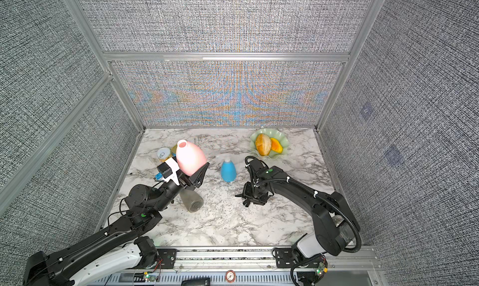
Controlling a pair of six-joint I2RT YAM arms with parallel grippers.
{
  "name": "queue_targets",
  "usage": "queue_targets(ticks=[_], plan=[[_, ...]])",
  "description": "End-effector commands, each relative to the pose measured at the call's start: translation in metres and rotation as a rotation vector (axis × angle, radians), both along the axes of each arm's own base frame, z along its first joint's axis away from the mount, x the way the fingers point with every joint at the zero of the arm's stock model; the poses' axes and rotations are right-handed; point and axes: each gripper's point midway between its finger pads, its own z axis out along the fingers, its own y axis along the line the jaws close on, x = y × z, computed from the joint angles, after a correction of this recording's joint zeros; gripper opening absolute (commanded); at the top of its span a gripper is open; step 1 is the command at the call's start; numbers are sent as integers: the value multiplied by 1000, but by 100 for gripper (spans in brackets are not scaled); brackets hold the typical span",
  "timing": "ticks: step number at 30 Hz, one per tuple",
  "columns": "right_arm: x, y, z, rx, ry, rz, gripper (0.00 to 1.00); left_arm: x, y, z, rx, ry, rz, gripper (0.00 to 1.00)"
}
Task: Attach spray nozzles to spray bottles
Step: Pick up the spray nozzle from the center of the board.
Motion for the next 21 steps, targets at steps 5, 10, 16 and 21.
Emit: queue_targets(ticks=[5, 10, 16, 21], plan=[[17, 6, -20, 28, 1, -143, 49, -5, -2, 6, -34, -4, -32, 61], [18, 1, -32, -2, 8, -155, 40, -8, -5, 5, -28, -4, -46, 60], [17, 2, -44, -15, 47, -171, 39, -9, -4, 6, -31, -6, -50, 60], [13, -1, -50, -32, 63, -167, 38, -9, -5, 5, -30, -4, -53, 60]])
